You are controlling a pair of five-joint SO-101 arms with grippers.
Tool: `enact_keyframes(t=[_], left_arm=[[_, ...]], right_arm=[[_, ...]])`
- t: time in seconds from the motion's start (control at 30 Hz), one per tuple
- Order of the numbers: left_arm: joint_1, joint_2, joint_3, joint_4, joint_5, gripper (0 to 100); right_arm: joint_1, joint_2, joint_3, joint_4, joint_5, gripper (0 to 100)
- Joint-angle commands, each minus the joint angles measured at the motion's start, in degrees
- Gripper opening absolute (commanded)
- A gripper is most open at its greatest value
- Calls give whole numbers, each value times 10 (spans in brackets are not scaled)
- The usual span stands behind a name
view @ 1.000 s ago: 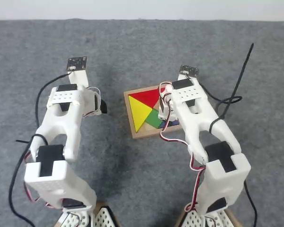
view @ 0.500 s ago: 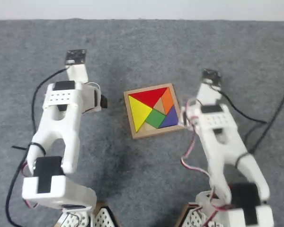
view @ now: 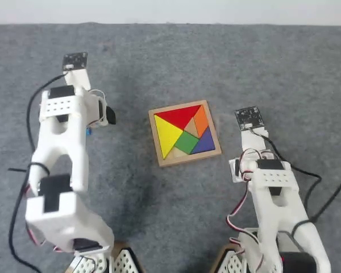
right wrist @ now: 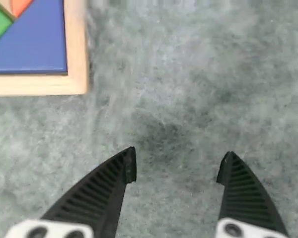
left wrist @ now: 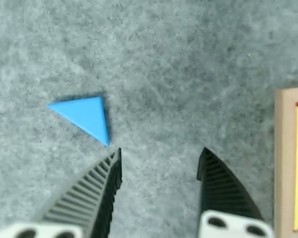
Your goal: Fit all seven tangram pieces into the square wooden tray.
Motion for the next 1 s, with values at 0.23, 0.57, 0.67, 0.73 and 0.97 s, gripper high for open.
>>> enact_keyframes(t=[0.23, 0.57, 0.67, 0.73, 0.97], left_arm=[[-24, 50, -97, 24, -53, 249], [-76, 173, -264, 51, -76, 250], [-91, 255, -375, 97, -72, 250], [-97, 316, -458, 141, -47, 250], [-98, 510, -749, 293, 60, 250]], right_arm=[[8, -25, 26, -57, 11, 266], [6, -24, 26, -56, 11, 266], [6, -24, 26, -56, 11, 266], [6, -24, 26, -56, 11, 266], [5, -24, 26, -56, 11, 266]])
